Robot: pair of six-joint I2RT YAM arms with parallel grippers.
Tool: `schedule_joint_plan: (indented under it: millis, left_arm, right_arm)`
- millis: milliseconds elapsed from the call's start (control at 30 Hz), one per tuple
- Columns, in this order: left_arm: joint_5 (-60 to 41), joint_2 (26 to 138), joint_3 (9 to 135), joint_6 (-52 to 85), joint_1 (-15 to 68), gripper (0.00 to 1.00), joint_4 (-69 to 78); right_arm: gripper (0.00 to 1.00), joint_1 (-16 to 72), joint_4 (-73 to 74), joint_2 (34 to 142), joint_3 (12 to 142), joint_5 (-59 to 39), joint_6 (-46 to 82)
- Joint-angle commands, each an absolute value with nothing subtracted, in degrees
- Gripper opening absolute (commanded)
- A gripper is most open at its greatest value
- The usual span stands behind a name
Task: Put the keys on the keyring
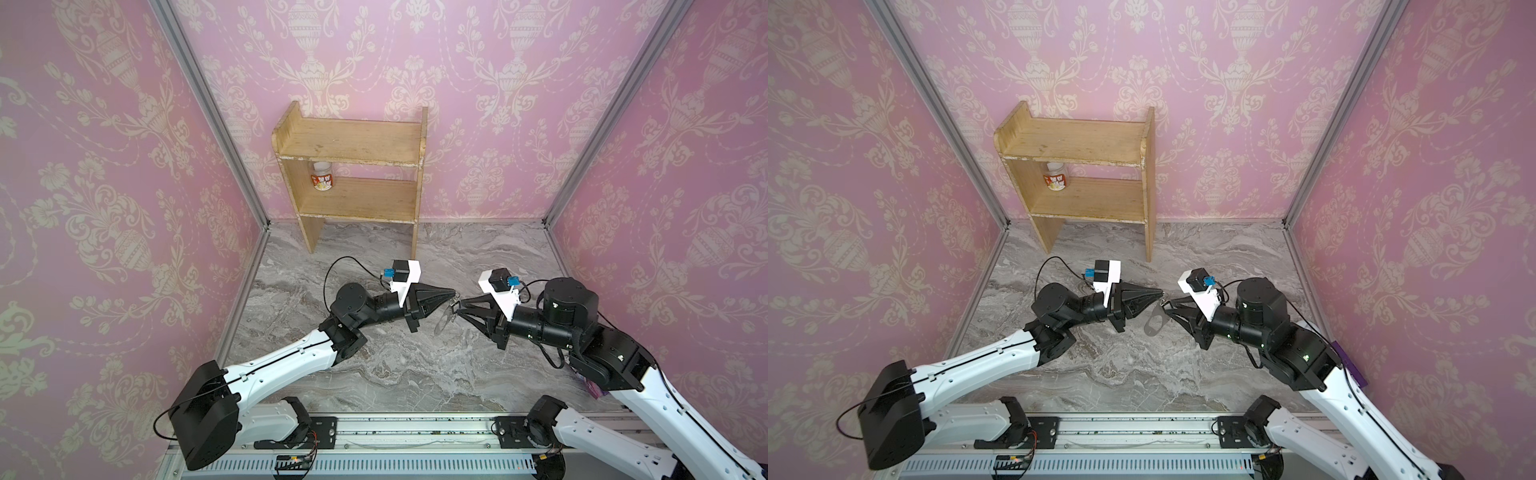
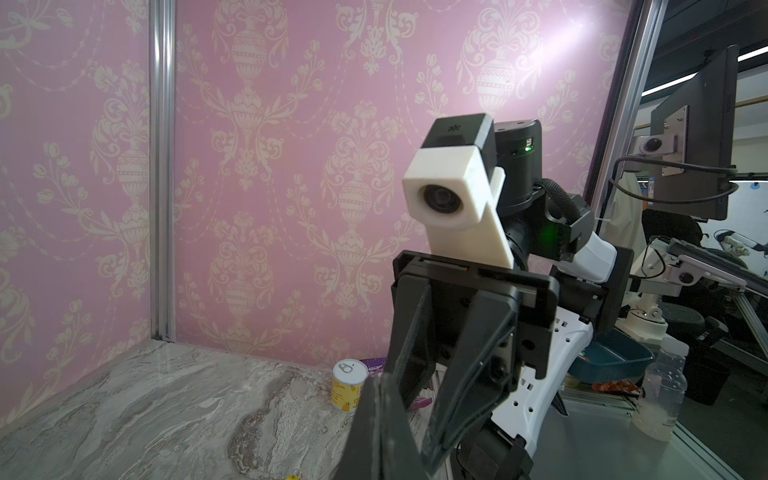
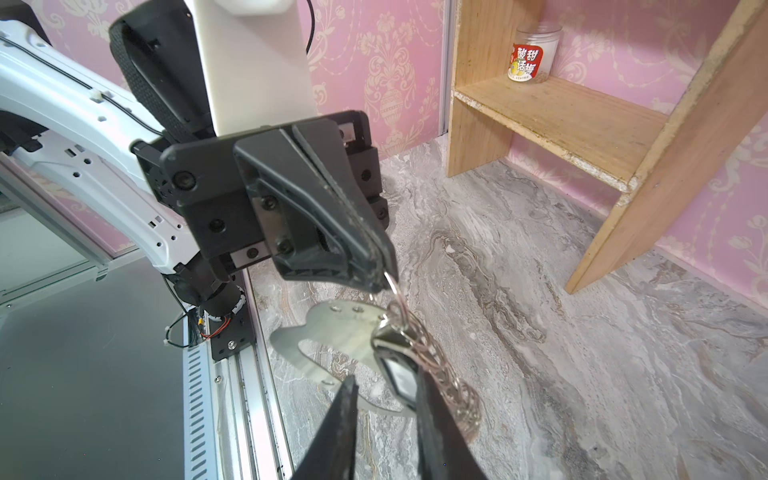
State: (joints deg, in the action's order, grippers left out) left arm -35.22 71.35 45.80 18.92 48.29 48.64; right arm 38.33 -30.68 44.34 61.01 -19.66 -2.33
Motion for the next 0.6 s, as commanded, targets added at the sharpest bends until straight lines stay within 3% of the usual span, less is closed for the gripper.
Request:
schedule_joint_plan:
  millis: [0, 567]
  left_arm:
    - [-35.42, 70.13, 46.32, 17.78, 48.78, 0.0, 50.71]
    - [-36.03, 70.4, 47.42, 18.32, 48.82, 0.0, 50.36]
  right_arm:
    - [0.28, 38.26, -29.77, 43.95, 62.64, -18.78, -2.15]
    - [0.28, 40.2, -25.22, 46.82, 62.92, -20.59, -3.69]
